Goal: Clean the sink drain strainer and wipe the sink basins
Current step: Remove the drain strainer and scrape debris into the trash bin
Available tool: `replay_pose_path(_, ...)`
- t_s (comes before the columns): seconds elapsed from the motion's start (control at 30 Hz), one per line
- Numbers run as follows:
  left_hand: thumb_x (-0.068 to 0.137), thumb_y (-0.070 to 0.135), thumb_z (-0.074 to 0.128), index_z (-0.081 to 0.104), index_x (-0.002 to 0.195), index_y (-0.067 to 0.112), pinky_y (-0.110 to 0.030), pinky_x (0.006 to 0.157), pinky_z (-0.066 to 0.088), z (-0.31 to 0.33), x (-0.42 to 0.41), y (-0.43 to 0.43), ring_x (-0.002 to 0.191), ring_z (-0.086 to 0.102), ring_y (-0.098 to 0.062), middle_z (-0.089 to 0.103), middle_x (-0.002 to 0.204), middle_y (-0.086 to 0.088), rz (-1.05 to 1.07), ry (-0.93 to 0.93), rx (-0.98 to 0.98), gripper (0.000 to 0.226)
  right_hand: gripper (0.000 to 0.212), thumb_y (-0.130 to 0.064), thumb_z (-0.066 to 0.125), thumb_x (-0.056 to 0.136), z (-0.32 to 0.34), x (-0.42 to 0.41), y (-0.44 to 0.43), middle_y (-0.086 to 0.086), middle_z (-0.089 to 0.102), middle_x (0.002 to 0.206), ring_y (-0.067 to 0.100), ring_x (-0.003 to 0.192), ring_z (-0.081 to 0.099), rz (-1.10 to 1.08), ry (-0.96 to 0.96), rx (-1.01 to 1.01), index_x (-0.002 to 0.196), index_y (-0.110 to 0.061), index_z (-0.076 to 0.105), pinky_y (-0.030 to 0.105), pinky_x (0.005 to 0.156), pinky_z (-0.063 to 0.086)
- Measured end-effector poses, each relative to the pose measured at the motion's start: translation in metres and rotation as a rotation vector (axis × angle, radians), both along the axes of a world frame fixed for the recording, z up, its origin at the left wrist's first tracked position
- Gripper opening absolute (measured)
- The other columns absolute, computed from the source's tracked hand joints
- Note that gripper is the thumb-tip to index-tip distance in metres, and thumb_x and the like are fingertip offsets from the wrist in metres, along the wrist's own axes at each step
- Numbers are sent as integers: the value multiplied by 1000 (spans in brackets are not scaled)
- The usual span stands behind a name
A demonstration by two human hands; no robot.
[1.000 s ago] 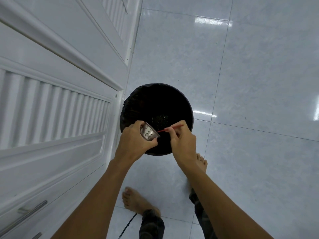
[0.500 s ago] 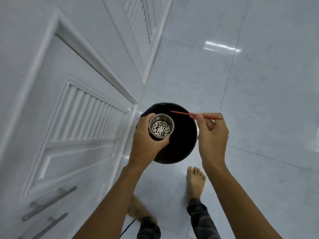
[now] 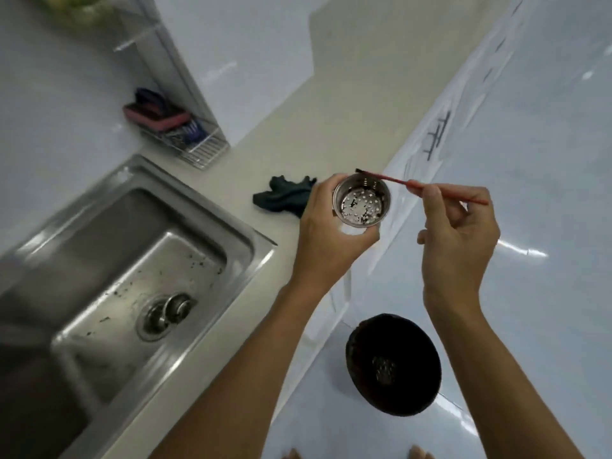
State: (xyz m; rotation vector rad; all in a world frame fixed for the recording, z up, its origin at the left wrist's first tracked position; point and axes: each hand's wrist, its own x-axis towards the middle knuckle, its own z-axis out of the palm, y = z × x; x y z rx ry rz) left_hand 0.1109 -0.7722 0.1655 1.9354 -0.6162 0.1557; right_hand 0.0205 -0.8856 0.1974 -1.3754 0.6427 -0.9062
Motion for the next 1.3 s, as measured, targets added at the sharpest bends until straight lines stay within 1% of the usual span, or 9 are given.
replay_pose_path(0.1,68,29,89,54,133,26,-19,99,50,26,21,63,117,59,-1,61,126,12,127,-37,35,74,8,-27,65,100,18,26,49,-5,80,98,14,96,75,103,-38,-18,97,-24,58,52,83,56)
replay_pose_path(0.2,67,30,90,53,133,33,-22,95,54,25,28,147,117,60,-1,60,125,16,247,38,83,76,7,-29,67,99,17,47,105,-3,77,92,6,82,71,214,-35,-12,97,-26,61,33,72,55)
replay_pose_path(0.3,66,32,90,57,133,24,-16,94,50,10,30,232,112,60,0,62,123,12,384,43,148,75,10,-29,66,99,2,63,163,-4,73,91,5,76,66,345,-18,-36,102,-20,63,24,68,52)
replay_pose_path(0.37,66,22,92,58,134,17,-24,97,51,-7,30,286,113,60,-8,62,123,6,453,82,205,76,12,-25,65,100,-13,73,201,-1,73,94,11,79,69,421,2,-62,105,-14,64,25,69,55)
replay_pose_path(0.47,65,18,94,55,135,21,-34,96,55,-36,29,347,115,59,-13,58,124,6,468,211,299,81,10,-20,64,100,-34,91,250,-2,73,96,11,87,72,496,35,-87,104,-11,63,21,74,57)
replay_pose_path(0.63,64,25,95,42,125,28,-40,92,59,-83,39,405,110,61,-17,52,128,1,442,475,477,80,10,-21,64,99,-58,114,297,1,74,100,11,95,74,561,84,-110,104,-12,63,29,83,61)
replay_pose_path(0.8,72,30,93,45,127,12,-50,98,51,-130,49,441,113,58,-32,48,130,-9,314,651,713,75,14,-21,64,99,-73,135,327,-6,74,98,4,95,72,555,146,-184,106,-8,64,21,82,59)
replay_pose_path(0.97,69,44,92,49,132,17,-48,105,43,-157,51,456,119,51,-26,47,131,-5,257,616,896,80,14,-18,66,99,-79,145,337,-12,71,95,1,93,71,542,172,-245,107,-7,64,14,80,56)
replay_pose_path(1.3,70,52,89,50,132,15,-46,103,38,-171,73,473,119,54,-26,51,129,-5,413,504,902,82,13,-23,65,98,-83,156,341,-5,76,98,4,94,73,495,205,-236,105,-12,63,22,82,60)
